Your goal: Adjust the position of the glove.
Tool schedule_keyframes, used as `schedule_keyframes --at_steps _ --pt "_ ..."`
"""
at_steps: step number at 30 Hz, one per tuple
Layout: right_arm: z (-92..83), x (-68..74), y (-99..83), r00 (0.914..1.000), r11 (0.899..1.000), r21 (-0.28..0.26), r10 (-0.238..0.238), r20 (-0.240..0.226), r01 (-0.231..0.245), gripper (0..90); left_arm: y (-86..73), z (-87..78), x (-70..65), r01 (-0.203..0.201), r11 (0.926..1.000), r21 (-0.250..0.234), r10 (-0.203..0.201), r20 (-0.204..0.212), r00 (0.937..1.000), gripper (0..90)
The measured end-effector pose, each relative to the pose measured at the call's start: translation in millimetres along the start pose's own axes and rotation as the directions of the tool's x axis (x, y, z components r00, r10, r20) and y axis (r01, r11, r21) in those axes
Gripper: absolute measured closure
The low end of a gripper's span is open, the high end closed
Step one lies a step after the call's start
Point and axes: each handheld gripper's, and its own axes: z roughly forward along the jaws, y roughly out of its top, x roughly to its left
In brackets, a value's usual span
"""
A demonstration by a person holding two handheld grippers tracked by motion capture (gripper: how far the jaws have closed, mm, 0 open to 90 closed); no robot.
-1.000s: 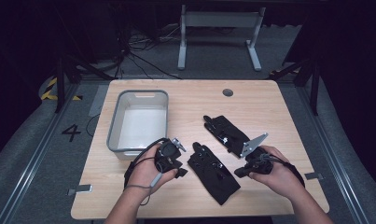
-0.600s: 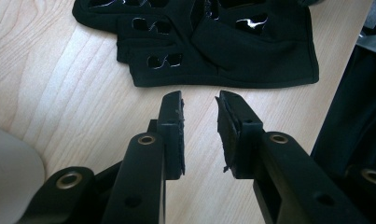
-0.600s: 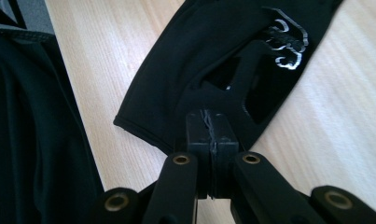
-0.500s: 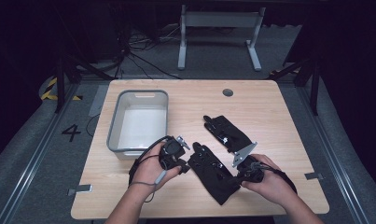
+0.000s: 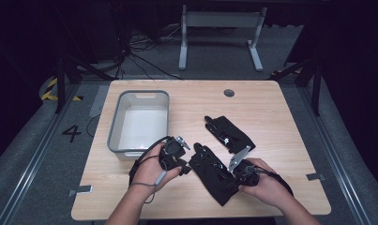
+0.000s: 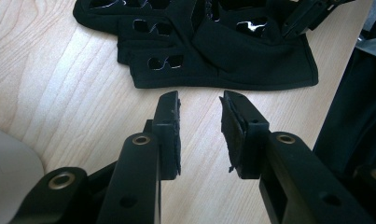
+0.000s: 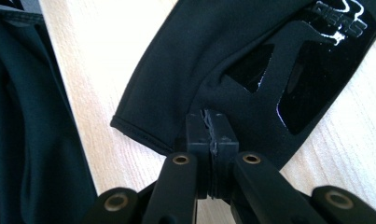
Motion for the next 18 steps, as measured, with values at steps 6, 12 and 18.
schedule_keyframes --at_steps 6,12,18 --pt "-0.1 -3.8 -1.8 0.9998 1.0 0.005 0.017 0.006 -0.017 89.4 -0.6 -0.5 -0.1 0.005 1.0 -0.002 -0.004 0.001 1.0 67.2" --pt "-4.6 -11.3 -6.7 0.9986 0.999 0.005 0.036 0.038 -0.036 89.4 -0.6 -0.3 -0.4 0.004 1.0 0.001 -0.004 0.007 1.0 66.3" --pt "-8.9 -20.1 -12.3 0.9963 0.998 -0.006 0.065 0.057 -0.065 89.4 -1.1 -0.3 0.6 0.008 1.0 -0.002 -0.008 0.007 0.9999 65.3"
